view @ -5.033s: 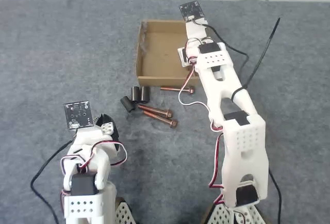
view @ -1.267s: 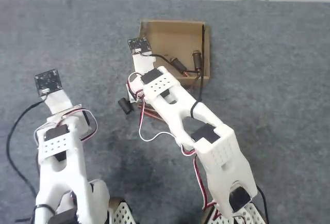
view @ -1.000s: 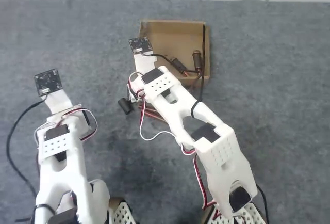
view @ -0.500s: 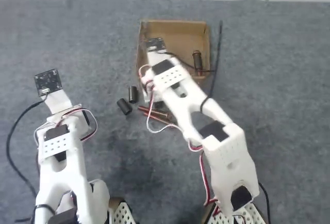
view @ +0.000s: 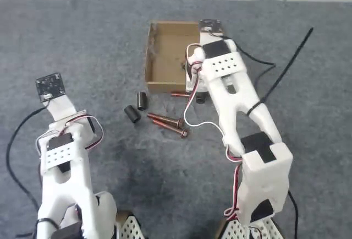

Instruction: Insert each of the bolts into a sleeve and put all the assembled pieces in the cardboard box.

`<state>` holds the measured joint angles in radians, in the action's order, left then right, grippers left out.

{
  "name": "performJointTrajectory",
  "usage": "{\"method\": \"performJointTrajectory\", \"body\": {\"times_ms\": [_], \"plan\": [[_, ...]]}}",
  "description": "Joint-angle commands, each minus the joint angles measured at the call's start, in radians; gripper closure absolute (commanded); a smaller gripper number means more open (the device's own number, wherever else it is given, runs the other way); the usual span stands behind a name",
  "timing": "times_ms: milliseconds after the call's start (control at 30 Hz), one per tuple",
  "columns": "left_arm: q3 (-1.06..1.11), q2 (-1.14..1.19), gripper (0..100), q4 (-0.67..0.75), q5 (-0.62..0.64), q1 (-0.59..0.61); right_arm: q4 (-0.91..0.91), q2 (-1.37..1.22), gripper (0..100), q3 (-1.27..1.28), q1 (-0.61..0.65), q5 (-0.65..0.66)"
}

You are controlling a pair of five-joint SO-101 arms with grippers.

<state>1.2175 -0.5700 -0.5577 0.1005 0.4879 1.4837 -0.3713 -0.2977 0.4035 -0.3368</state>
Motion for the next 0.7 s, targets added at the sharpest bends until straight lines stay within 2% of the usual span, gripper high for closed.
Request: {"method": "performJointTrajectory", "body": {"times_ms": [0, 400, 667], "plan": [[-0.036, 0.002, 99, 0.023, 0.002, -0.003, 0.01, 0.107, 99.1, 0.034, -0.056, 0.052], [-0.036, 0.002, 99, 0.023, 0.002, -0.003, -0.197, 0.323, 99.1, 0.434, -0.222, 0.061], [-0.036, 0.002, 99, 0.021, 0.002, -0.003, -0.383, 0.403, 98.8, 0.729, -0.384, 0.206]]}}
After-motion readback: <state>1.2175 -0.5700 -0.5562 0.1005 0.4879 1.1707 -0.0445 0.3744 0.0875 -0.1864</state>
